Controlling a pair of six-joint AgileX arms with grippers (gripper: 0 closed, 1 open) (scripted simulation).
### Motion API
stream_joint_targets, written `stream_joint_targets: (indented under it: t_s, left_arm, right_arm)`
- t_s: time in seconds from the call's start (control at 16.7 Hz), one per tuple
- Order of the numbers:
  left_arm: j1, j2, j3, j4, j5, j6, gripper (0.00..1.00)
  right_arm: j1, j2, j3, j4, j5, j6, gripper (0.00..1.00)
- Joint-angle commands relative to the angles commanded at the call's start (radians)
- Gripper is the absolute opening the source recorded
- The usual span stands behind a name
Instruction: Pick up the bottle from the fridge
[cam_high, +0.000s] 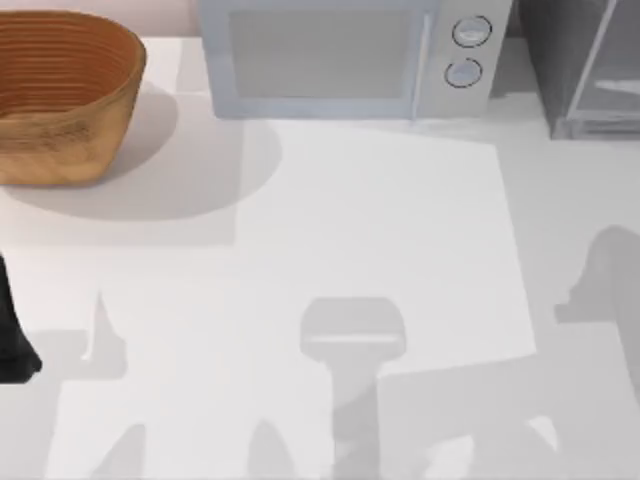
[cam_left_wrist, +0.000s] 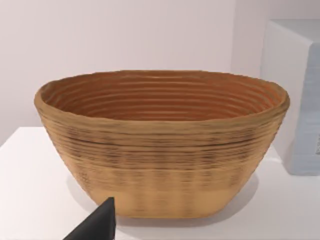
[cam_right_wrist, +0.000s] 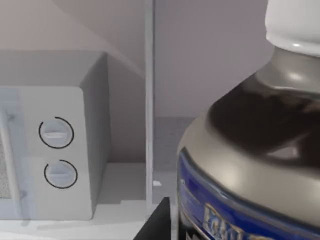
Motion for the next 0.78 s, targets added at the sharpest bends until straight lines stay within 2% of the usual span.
stream_joint_targets:
  t_s: [0.42, 0.78]
  left_arm:
    - [0.000, 0.000, 0.000, 0.000, 0.000, 0.000, 1.00]
    - [0.000, 0.000, 0.000, 0.000, 0.000, 0.000, 1.00]
  right_arm:
    - [0.185, 0.644, 0.148, 0.448, 0.190, 0.005, 0.00]
    - [0.298, 1.014, 0.249, 0.730, 0.305, 0.007, 0.00]
